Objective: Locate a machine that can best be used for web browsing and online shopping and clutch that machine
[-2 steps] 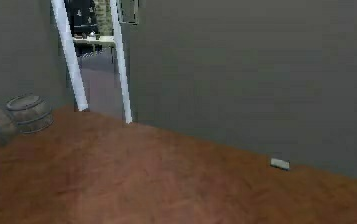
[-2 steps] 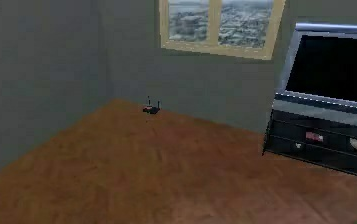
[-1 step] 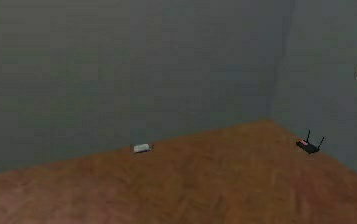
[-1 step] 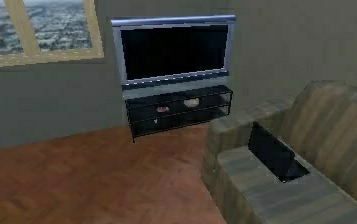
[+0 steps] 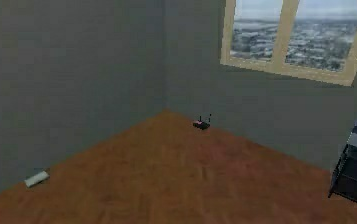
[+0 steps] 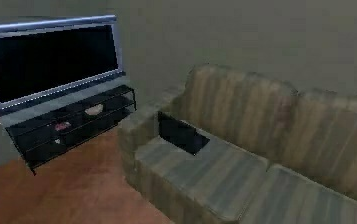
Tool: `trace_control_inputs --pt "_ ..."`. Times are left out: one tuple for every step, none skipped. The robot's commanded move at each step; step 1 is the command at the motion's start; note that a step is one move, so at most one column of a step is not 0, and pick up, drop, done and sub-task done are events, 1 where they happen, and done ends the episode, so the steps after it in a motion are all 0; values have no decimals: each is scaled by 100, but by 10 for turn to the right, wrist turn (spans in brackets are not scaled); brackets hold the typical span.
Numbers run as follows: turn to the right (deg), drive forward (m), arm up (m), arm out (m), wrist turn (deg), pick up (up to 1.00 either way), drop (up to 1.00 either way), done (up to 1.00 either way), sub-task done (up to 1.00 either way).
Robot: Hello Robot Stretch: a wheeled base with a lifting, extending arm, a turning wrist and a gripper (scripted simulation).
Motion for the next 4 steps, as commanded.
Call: trace_control_inputs --pt "450 0 0 0 0 0 0 0 0" --pt "420 0 0 0 0 0 0 0 0" --pt "0 45 0 0 0 0 0 0 0" --pt "-450 0 0 0 0 0 0 0 0"
